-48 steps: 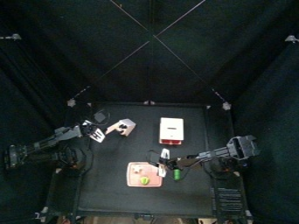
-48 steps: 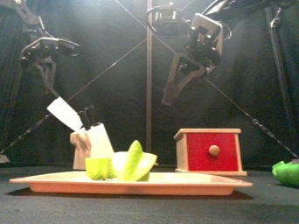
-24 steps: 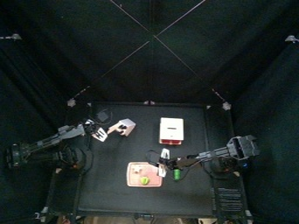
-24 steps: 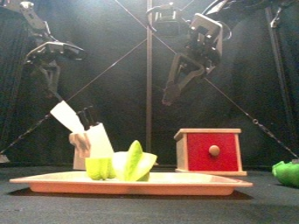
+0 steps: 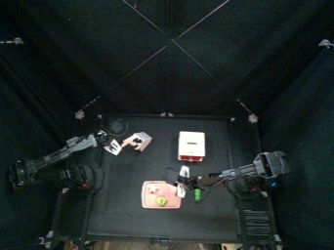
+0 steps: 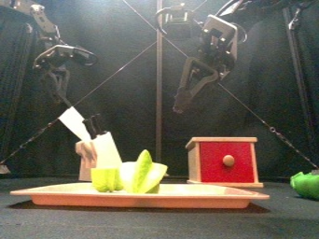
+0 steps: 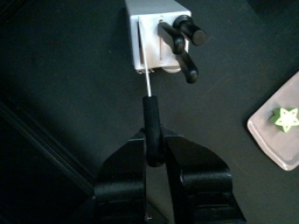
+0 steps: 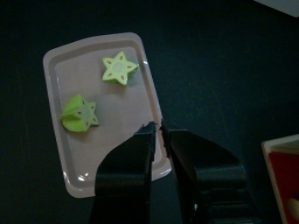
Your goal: Put cleaver back in holder
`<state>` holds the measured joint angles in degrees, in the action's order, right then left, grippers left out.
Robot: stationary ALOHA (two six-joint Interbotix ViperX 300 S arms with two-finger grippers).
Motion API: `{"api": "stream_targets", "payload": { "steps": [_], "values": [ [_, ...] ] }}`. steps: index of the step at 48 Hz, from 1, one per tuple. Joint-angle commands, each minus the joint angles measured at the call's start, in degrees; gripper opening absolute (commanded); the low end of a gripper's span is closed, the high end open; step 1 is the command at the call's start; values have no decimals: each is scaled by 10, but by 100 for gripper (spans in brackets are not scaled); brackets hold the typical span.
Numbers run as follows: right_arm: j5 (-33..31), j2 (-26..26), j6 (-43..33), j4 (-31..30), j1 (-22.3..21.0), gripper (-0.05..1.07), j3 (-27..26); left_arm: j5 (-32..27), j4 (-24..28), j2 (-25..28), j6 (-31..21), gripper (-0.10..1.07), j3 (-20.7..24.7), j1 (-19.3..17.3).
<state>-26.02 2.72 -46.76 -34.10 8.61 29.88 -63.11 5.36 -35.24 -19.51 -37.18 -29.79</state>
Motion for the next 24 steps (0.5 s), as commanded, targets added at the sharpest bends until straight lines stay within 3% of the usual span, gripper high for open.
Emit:
{"api": "stream_targets", "payload": {
  "steps": [1,24],
  "values": [
    [4,11,1,0,-3,57,-9,1,-17,0,4,37,18,-9],
    [4,7,1,-2,-3,57,-10,-23,-18,35,6,37,41,-31]
  ]
}}
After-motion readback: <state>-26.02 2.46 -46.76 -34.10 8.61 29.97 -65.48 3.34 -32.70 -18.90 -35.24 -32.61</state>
